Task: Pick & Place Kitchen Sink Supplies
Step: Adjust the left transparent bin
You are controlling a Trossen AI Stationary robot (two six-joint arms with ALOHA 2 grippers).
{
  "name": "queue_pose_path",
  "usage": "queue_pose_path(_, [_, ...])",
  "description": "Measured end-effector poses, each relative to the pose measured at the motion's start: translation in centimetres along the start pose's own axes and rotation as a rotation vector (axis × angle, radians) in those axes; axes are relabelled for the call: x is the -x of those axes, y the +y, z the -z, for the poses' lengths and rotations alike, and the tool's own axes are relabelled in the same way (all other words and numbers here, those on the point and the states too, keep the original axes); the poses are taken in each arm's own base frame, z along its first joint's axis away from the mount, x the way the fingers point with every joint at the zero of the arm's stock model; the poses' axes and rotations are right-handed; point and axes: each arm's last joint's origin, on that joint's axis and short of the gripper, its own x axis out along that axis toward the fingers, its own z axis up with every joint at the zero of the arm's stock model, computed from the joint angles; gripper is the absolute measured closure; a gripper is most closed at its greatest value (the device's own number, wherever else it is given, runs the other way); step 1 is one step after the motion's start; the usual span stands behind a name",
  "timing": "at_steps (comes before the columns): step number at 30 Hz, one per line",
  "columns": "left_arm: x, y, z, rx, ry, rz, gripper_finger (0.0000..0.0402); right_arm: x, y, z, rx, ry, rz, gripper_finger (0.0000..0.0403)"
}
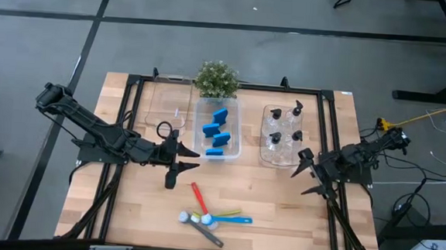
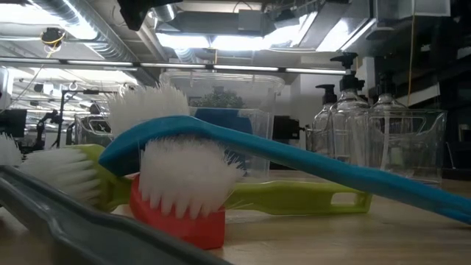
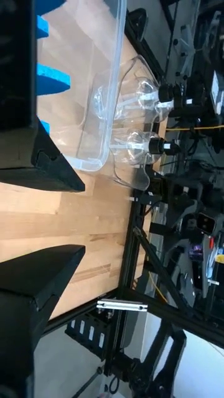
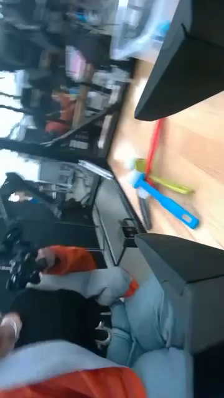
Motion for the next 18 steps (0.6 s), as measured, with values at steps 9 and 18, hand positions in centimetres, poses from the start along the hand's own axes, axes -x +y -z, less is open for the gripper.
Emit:
queue_pose_path(9, [-0.9,2.0,0.5,-0.034,0.088,-0.036,0.0258,0.0,-0.1,0.2,-0.048,0.028,0.033,0.0095])
queue_pose_path(18, [-1.9,3.4,-0.6,-0.13,0.059,-0.059,0.0258,-0.1,-0.1,0.3,-0.009,0.044,0.04,0.0095])
